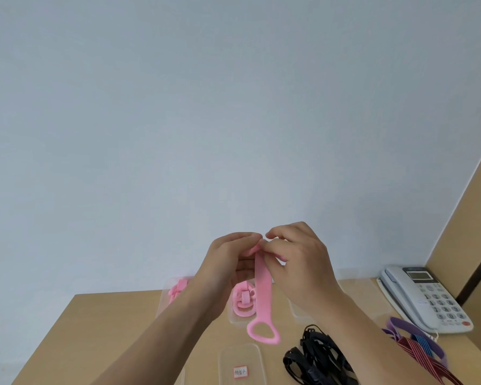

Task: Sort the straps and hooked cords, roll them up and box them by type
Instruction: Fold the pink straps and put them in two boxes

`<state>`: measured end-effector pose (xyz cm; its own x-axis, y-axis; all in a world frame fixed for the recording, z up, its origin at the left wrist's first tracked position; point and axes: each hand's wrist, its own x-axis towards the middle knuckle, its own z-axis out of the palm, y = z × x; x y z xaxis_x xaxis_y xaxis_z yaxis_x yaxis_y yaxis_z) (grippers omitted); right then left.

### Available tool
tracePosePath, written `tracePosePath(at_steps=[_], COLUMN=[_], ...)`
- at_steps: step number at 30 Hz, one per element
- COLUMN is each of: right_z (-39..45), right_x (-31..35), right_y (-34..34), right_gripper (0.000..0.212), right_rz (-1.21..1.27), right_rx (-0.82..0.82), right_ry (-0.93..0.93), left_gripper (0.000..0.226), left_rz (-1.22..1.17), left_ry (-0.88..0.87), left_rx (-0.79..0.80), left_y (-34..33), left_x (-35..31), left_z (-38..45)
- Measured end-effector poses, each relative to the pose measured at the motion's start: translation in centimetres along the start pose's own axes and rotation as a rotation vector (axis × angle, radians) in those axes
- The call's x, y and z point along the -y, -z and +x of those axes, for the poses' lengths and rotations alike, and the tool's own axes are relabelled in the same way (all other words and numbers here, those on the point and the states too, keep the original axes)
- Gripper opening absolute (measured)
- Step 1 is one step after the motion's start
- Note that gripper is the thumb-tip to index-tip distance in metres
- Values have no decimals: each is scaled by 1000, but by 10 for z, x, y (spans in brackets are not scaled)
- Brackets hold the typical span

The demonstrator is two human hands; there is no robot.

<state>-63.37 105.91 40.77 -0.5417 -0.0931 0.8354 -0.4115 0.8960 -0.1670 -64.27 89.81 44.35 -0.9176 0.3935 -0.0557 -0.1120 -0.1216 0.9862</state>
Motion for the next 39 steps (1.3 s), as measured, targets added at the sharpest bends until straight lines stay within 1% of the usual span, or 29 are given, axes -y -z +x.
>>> tracePosePath(at_steps=[5, 8, 13, 17, 19, 21, 25, 27, 30, 32, 33, 35, 37, 39], right_z=[-6, -7, -4, 3, 7, 12, 19, 20, 19, 17, 16, 15, 14, 14], right_x=[4, 9, 13, 8, 6, 7, 8, 9, 11, 11, 12, 12, 12, 11], right_y=[2, 4, 8, 8, 8, 10, 11, 11, 10, 9, 9, 9, 8, 7], right_gripper=[15, 17, 22, 20, 17, 14, 15, 14, 14, 16, 16, 15, 16, 16], right_rz=[16, 60, 191, 309, 351, 386, 367, 355, 338, 338, 345, 372, 390, 386], right_rx=[61, 91, 133, 166, 194, 240, 392, 420, 393, 348, 324, 277, 221, 172], right_ry=[-12, -29, -98, -189, -244, -300, -341, -336, -323, -321, -320, -320, -318, -314], left_gripper=[24, 31, 42, 36, 40, 46, 36, 38, 47, 60, 62, 55, 45, 43], left_rz=[-84, -94, -23, 14, 48, 86, 201, 241, 219, 151, 100, 25, 34, 69], left_ry=[18, 29, 19, -14, -37, -49, -57, -62, -56, -30, -11, 19, 51, 77], left_rx=[-31, -21, -44, -40, -39, -44, -69, -69, -82, -97, -102, -99, -83, -61], left_y=[3, 5, 10, 10, 10, 11, 14, 15, 16, 17, 18, 20, 21, 19], left_x=[2, 1, 6, 10, 10, 8, 8, 10, 11, 12, 12, 13, 14, 17], left_z=[1, 2, 5, 5, 5, 5, 7, 8, 8, 9, 9, 9, 8, 7])
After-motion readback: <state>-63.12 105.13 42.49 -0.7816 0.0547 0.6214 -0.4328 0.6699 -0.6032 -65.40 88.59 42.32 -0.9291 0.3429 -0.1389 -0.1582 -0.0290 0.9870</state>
